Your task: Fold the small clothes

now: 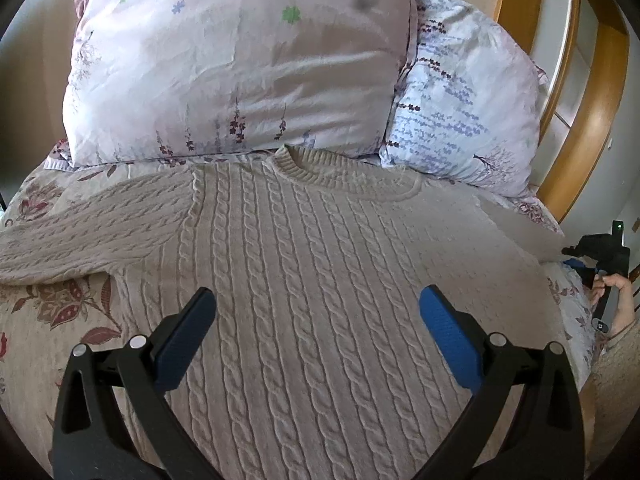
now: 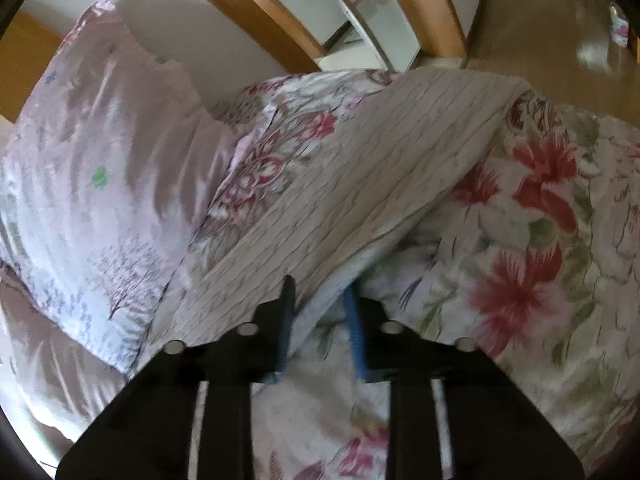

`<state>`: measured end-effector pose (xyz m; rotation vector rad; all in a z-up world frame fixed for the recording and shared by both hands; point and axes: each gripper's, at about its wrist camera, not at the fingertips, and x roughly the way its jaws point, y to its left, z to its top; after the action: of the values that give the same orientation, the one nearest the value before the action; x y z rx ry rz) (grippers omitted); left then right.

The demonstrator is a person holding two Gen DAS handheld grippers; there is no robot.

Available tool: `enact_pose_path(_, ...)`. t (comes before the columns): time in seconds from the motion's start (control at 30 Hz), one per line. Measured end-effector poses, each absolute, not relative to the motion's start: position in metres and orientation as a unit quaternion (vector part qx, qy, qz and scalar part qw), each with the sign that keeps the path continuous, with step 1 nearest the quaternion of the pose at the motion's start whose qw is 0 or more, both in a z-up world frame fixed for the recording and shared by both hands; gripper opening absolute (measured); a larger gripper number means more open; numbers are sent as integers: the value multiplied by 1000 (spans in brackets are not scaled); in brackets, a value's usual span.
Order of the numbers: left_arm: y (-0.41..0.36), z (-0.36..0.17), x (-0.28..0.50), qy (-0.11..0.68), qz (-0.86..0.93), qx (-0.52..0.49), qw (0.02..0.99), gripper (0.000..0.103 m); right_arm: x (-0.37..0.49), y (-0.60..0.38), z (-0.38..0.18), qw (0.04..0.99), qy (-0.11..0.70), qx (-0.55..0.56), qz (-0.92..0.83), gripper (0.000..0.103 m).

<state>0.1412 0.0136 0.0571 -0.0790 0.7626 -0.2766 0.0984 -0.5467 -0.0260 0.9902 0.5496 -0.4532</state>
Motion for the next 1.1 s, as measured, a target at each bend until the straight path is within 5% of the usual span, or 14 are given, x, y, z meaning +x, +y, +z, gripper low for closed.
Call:
enact_pose_path(0.57,24,49,153,384,-136,-67,911,101,120,-430,59,941,208,244,-105,10)
enact_pose_path(0.93,24,50,150,384,-142,-73,909,101,169,-291,-4,933,337,121,24,12)
enact_pose_path(1.0,24,50,149,384,-143,-73,909,101,169,-289,-10,928,351,124,26,17)
enact_pose_path(1.1,25,49,148,383,-146,-74,909,101,154,-300,-5,922,343,172,56,60)
